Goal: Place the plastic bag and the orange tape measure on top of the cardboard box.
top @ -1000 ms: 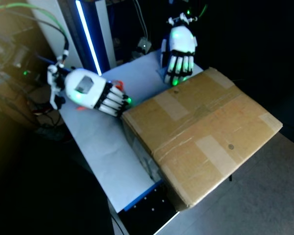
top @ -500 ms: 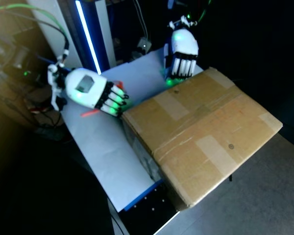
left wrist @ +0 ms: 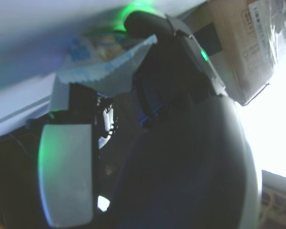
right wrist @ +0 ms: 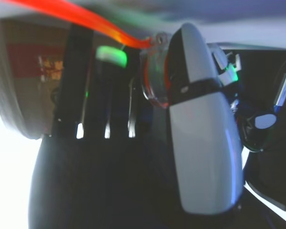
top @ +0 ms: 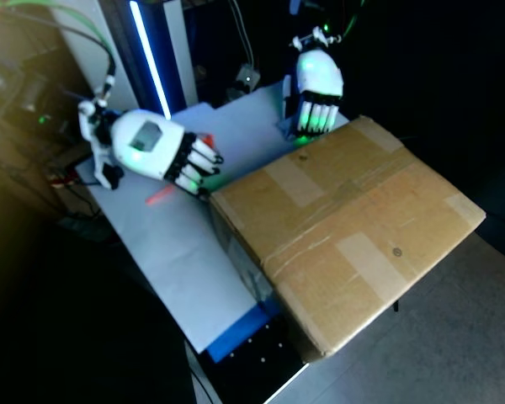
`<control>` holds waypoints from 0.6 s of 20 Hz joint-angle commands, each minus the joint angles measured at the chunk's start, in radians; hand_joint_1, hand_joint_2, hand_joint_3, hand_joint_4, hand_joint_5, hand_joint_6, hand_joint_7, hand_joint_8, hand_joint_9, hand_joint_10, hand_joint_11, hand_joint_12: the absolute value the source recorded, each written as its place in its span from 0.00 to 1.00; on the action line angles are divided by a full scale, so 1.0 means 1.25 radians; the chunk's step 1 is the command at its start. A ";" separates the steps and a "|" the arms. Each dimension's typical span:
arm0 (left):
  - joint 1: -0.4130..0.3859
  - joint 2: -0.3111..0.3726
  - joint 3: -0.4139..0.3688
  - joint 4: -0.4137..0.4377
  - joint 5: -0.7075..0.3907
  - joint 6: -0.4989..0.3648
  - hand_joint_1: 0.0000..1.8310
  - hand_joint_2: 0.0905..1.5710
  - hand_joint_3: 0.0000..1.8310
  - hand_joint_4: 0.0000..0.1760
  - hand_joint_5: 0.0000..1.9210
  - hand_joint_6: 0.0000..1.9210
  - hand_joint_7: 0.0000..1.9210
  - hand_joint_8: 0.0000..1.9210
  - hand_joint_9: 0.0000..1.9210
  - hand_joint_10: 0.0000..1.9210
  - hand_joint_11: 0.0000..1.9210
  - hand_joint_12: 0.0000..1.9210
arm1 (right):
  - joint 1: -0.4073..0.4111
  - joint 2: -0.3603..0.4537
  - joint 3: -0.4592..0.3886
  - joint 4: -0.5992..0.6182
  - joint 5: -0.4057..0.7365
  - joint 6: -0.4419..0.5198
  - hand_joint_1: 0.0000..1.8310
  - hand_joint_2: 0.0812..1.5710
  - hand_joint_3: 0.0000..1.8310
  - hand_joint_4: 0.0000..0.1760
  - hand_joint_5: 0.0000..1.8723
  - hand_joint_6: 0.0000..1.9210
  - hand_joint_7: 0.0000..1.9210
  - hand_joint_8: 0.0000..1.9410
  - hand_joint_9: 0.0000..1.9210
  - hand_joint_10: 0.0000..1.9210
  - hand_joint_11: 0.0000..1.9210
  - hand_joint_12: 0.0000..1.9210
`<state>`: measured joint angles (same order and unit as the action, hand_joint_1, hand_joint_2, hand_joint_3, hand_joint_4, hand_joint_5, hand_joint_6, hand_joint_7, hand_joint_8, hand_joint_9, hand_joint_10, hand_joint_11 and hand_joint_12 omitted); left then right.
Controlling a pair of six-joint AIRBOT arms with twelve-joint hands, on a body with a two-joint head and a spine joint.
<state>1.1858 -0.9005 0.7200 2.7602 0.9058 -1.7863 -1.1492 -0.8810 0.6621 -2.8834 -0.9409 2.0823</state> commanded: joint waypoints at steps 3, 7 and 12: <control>-0.016 0.017 0.010 0.062 0.065 -0.083 0.74 0.74 0.00 0.00 0.40 0.62 0.40 0.65 0.46 0.70 0.42 0.72 | 0.018 0.004 -0.004 -0.020 -0.066 0.007 0.66 0.65 0.00 0.00 0.61 0.39 0.53 0.96 0.61 1.00 0.66 1.00; -0.042 0.027 0.008 0.084 0.076 -0.084 0.74 0.74 0.00 0.00 0.40 0.61 0.38 0.67 0.45 0.72 0.41 0.75 | 0.026 0.010 -0.004 -0.027 -0.074 0.007 0.66 0.65 0.00 0.00 0.59 0.42 0.52 0.95 0.59 1.00 0.64 1.00; -0.060 0.069 -0.014 0.140 0.146 -0.132 0.74 0.73 0.00 0.00 0.43 0.57 0.41 0.66 0.45 0.70 0.39 0.75 | 0.061 0.046 -0.021 -0.060 -0.109 0.007 0.67 0.76 0.00 0.00 0.48 0.45 0.39 0.85 0.50 0.98 0.51 1.00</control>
<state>1.1255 -0.8169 0.7059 2.8964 0.9459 -1.9438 -1.0855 -0.8234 0.6388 -2.9185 -0.9386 2.0857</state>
